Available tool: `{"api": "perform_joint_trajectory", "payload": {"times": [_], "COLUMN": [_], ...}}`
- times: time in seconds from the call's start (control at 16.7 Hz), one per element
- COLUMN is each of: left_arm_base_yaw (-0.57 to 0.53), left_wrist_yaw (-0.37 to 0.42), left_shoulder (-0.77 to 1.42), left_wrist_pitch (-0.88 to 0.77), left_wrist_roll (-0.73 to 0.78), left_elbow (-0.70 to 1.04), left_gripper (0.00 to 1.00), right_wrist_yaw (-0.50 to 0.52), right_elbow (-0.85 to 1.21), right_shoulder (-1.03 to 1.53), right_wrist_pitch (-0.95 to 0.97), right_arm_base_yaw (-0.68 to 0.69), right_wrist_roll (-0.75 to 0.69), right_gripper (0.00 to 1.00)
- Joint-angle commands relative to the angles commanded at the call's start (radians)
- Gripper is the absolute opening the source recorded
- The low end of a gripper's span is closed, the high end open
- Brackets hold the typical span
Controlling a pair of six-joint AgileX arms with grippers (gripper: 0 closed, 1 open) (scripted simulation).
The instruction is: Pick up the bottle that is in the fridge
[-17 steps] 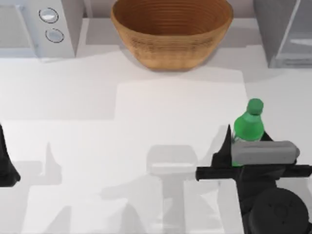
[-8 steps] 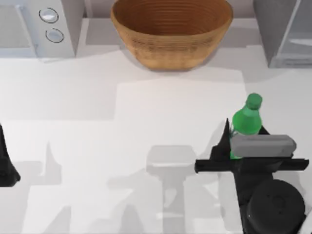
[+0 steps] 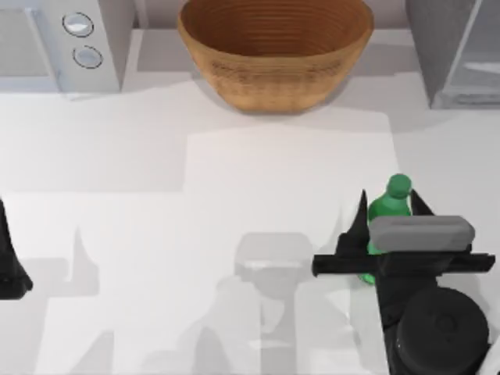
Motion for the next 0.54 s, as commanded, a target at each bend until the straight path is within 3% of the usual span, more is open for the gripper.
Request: {"api": "perform_joint_trajectory", "payload": {"times": [0.18, 0.54], "left_arm_base_yaw": [0.000, 0.000], "left_wrist_yaw": [0.000, 0.000], "left_shoulder": [0.000, 0.000], "left_wrist_pitch": [0.000, 0.000], "left_wrist_roll": [0.000, 0.000], "left_elbow": [0.000, 0.000], "left_gripper": [1.00, 1.00], "right_wrist_yaw": [0.000, 0.000], "right_elbow": [0.000, 0.000], "right_shoulder": [0.000, 0.000], "right_wrist_pitch": [0.000, 0.000], "right_arm_base_yaw": [0.000, 0.000], "right_wrist_roll": [0.000, 0.000], "right_gripper": [0.98, 1.00]}}
